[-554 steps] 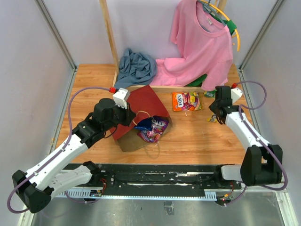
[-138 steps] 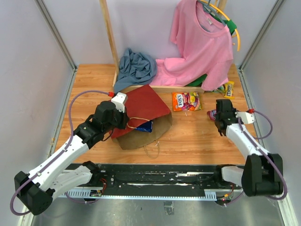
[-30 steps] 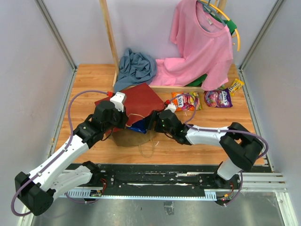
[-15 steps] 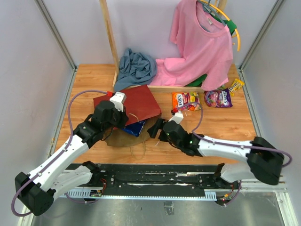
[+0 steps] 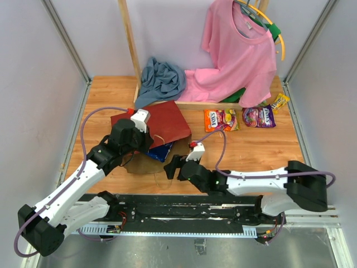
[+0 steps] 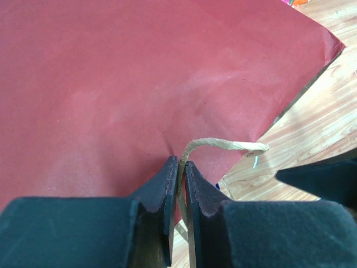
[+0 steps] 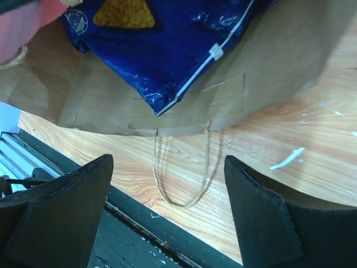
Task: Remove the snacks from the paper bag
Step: Take out the snack from the paper bag.
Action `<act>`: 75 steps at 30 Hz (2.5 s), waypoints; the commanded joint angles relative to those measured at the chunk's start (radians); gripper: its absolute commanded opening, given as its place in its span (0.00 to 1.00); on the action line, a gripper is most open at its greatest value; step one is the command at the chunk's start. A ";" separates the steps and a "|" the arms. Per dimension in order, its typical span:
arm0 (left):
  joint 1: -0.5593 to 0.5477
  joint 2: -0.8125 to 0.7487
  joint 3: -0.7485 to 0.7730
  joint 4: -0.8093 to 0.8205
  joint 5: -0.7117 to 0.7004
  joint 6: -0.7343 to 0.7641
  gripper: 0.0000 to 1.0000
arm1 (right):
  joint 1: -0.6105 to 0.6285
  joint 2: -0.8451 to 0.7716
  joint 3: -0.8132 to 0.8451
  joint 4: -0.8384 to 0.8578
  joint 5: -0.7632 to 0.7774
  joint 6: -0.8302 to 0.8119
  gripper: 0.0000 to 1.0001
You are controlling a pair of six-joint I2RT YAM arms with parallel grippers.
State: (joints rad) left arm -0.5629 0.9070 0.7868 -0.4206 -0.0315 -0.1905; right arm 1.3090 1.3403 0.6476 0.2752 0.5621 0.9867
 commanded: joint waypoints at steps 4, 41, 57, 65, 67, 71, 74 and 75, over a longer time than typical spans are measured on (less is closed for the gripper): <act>0.008 -0.019 0.002 0.025 0.031 0.000 0.15 | -0.066 0.175 0.061 0.193 -0.162 0.071 0.82; 0.008 -0.026 -0.002 0.023 0.028 0.000 0.15 | -0.123 0.427 0.143 0.389 -0.161 0.055 0.18; 0.009 -0.009 0.000 0.022 0.011 -0.003 0.14 | -0.079 0.245 0.157 0.208 -0.095 -0.123 0.01; 0.010 -0.002 0.000 0.022 -0.008 -0.007 0.14 | 0.064 0.165 0.218 0.167 0.085 -0.338 0.01; 0.011 0.001 0.000 0.019 -0.011 -0.007 0.14 | 0.086 0.135 0.217 0.170 0.132 -0.389 0.01; 0.012 0.004 0.001 0.018 -0.017 -0.009 0.14 | 0.144 0.083 0.218 0.181 0.249 -0.506 0.01; 0.015 0.007 0.002 0.017 -0.020 -0.010 0.14 | 0.163 0.057 0.212 0.189 0.274 -0.553 0.01; 0.015 0.007 0.002 0.017 -0.022 -0.010 0.14 | 0.167 0.049 0.207 0.192 0.274 -0.560 0.01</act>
State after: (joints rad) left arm -0.5579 0.9081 0.7868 -0.4194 -0.0349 -0.1917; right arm 1.4422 1.4376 0.8387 0.4385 0.7223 0.5468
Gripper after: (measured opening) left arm 0.142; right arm 0.012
